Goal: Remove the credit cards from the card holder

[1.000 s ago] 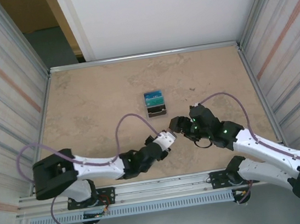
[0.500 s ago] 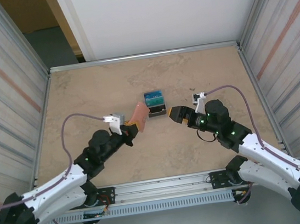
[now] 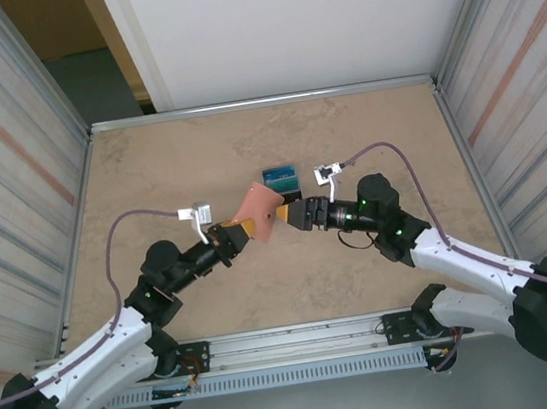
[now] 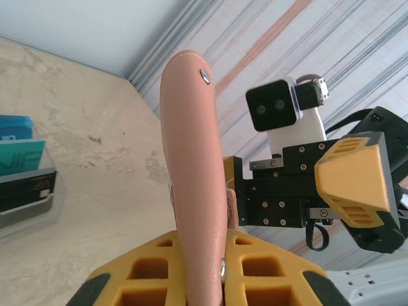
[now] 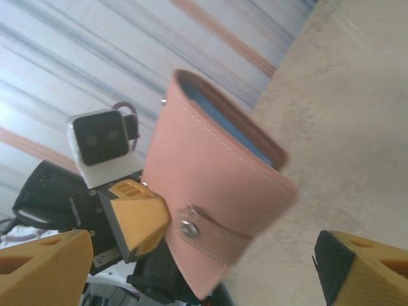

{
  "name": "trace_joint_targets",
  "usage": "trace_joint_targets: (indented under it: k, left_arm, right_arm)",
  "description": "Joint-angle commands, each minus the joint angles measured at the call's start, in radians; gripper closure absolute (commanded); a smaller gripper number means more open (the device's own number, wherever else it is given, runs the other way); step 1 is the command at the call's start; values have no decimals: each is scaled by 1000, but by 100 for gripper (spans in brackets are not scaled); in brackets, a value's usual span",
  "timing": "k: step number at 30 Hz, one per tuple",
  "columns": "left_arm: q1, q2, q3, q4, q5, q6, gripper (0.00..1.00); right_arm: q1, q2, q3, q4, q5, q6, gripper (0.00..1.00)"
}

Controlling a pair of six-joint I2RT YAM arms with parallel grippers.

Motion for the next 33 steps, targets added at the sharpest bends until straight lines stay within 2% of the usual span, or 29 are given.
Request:
trace_joint_targets:
  k: [1, 13, 18, 24, 28, 33]
  left_arm:
    - [8, 5, 15, 106, 58, -38, 100]
    - [8, 62, 34, 190, 130, -22, 100]
    - [9, 81, 40, 171, 130, -24, 100]
    - [8, 95, 40, 120, 135, -20, 100]
    - [7, 114, 47, 93, 143, -9, 87]
    - [7, 126, 85, 20, 152, 33, 70]
  right_arm:
    - [10, 37, 52, 111, -47, -31, 11]
    - [18, 173, 111, 265, -116, 36, 20]
    - [23, 191, 117, 300, -128, 55, 34]
    - [23, 167, 125, 257, -112, 46, 63]
    - [32, 148, 148, 169, -101, 7, 74]
    - [41, 123, 180, 28, -62, -50, 79]
